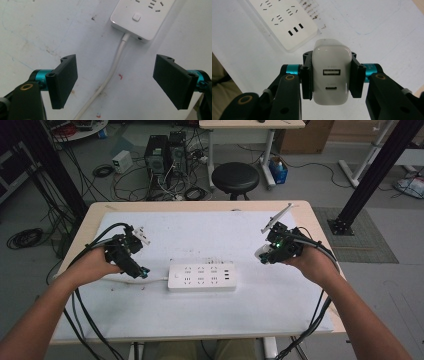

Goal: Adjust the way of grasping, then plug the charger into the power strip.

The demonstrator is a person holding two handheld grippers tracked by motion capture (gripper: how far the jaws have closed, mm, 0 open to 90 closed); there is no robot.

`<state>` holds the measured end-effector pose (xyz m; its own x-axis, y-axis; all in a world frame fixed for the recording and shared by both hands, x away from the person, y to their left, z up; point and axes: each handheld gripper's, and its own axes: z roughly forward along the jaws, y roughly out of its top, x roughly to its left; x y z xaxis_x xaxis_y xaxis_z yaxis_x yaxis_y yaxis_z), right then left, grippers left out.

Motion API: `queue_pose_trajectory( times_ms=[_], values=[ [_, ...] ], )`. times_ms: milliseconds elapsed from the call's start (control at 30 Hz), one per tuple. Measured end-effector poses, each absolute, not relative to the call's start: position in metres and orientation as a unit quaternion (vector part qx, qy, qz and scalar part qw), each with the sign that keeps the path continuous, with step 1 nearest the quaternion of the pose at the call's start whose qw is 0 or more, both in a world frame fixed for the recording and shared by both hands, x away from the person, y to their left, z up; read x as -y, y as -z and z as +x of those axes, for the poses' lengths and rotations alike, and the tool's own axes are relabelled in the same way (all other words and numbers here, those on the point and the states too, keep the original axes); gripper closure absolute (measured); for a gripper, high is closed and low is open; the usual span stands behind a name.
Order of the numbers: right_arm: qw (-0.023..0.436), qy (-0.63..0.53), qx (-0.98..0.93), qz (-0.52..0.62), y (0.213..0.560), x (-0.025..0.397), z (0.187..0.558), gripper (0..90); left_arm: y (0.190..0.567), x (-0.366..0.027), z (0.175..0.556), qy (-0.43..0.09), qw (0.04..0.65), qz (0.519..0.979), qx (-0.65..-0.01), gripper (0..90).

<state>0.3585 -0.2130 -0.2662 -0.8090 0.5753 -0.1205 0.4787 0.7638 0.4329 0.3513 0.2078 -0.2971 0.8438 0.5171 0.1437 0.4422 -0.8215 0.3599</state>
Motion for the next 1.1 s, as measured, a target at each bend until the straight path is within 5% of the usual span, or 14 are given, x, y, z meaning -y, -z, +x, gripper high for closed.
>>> queue_pose_trajectory(
  times_ms=[1100],
  values=[
    [0.103,-0.158,-0.953,0.237,0.259,0.207,0.367,61.8,0.306,-0.228,0.339,-0.110,0.135,0.957,-0.231,19.8]
  ],
)
